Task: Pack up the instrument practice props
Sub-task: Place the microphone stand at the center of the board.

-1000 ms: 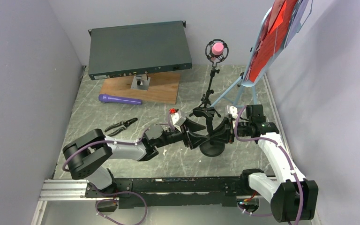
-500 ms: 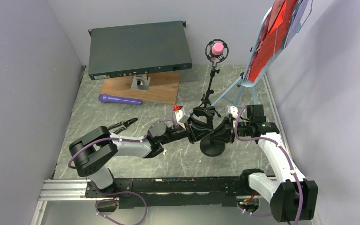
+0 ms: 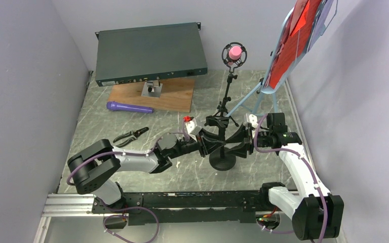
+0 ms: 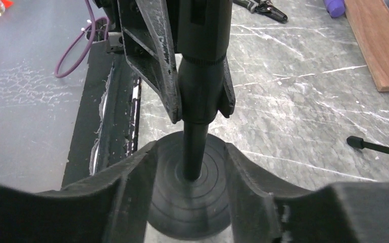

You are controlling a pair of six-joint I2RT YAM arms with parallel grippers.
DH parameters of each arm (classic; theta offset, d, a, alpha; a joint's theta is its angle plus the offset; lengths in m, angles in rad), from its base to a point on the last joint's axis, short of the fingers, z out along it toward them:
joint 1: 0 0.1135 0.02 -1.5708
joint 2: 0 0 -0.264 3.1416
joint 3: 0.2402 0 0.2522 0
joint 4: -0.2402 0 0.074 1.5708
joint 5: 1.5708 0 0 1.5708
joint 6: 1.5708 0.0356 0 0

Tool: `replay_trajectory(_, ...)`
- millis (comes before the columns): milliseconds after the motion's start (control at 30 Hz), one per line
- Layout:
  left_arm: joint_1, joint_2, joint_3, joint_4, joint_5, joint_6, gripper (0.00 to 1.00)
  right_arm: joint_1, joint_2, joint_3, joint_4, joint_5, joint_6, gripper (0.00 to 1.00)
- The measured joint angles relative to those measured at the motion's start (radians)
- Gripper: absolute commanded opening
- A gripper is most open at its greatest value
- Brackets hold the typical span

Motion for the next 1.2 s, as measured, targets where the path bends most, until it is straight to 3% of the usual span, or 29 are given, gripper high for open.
replay_trajectory(233, 0.009, -0.086, -0.072, -0.101, -0.065, 0.045, 0.0, 0.0, 0.0, 0.0, -0.002, -0.001, -0.011, 0.76)
replay_trajectory(667, 0.075, -0.369, -0.218, -0.323, -0.323, 0.21, 0.0, 0.0, -0.002, 0.002, -0.026, 0.005, -0.058, 0.81)
replay_trajectory(967, 0.255, -0.517, -0.299, -0.406, -0.528, 0.298, 0.0, 0.0, -0.002, 0.006, -0.041, 0.008, -0.072, 0.81)
replay_trajectory(1200, 0.473, -0.602, -0.385, -0.386, -0.66, 0.311, 0.0, 0.0, -0.011, 0.008, -0.051, 0.008, -0.083, 0.82)
